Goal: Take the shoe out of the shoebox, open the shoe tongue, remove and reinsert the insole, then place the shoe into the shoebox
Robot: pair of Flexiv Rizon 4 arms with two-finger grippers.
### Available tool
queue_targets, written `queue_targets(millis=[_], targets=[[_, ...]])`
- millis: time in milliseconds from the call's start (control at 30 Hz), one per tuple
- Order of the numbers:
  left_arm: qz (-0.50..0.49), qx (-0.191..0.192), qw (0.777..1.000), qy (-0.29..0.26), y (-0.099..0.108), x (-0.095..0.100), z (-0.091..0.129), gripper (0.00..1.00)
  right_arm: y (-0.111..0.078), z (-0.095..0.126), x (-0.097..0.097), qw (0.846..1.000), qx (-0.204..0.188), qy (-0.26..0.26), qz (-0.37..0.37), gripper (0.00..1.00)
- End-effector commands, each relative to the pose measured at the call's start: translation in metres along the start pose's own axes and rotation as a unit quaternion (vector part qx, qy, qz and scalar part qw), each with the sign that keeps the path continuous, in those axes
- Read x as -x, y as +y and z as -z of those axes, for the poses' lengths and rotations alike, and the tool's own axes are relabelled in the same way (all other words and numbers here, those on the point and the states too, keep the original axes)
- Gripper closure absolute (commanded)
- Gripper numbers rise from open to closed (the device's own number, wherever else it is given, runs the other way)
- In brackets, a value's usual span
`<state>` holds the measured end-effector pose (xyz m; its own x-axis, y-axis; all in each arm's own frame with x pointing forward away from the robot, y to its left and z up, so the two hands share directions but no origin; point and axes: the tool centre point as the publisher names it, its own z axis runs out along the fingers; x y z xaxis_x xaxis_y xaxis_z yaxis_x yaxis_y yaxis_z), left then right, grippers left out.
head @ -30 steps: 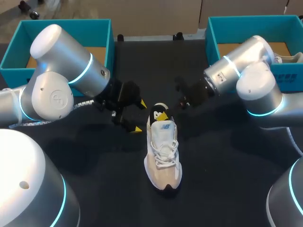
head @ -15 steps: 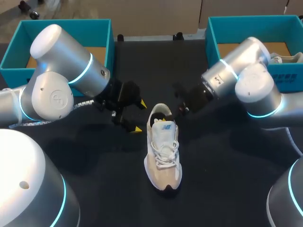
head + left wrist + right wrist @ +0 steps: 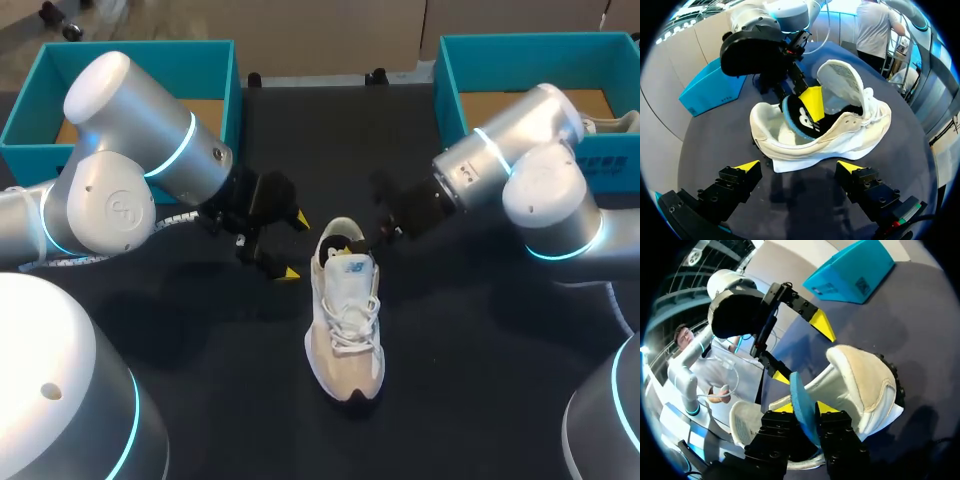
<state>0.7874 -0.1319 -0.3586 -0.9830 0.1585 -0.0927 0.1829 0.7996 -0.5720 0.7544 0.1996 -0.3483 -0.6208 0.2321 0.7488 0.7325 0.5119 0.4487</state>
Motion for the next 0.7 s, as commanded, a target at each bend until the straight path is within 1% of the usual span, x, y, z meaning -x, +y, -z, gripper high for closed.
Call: queue_targets(millis=[33,100,133,333,500,700], targets=[[0.000,0.001,1.000,0.001,0.000,0.000,-0.001,0.00,-0.003,0.004,-0.009,1.000,0.008,-0.009,0.004,0.72],[0.000,0.001,1.000,0.001,0.000,0.000,-0.001,0.00,-0.002,0.004,-0.010,1.000,0.010,-0.011,0.007,0.70],[0.000,0.001,1.000,0.001,0.000,0.000,-0.001,0.00,-0.002,0.004,-0.010,1.000,0.011,-0.012,0.007,0.67],[0.000,0.001,1.000,0.001,0.000,0.000,-0.001,0.00,0.002,0.003,-0.012,1.000,0.013,-0.014,0.013,0.65],[0.000,0.001,1.000,0.001,0.000,0.000,-0.001,0.00,0.006,0.000,-0.012,1.000,0.007,-0.011,0.020,0.63],[0.000,0.001,1.000,0.001,0.000,0.000,-0.001,0.00,0.011,0.001,-0.012,1.000,-0.002,-0.012,0.026,0.58]])
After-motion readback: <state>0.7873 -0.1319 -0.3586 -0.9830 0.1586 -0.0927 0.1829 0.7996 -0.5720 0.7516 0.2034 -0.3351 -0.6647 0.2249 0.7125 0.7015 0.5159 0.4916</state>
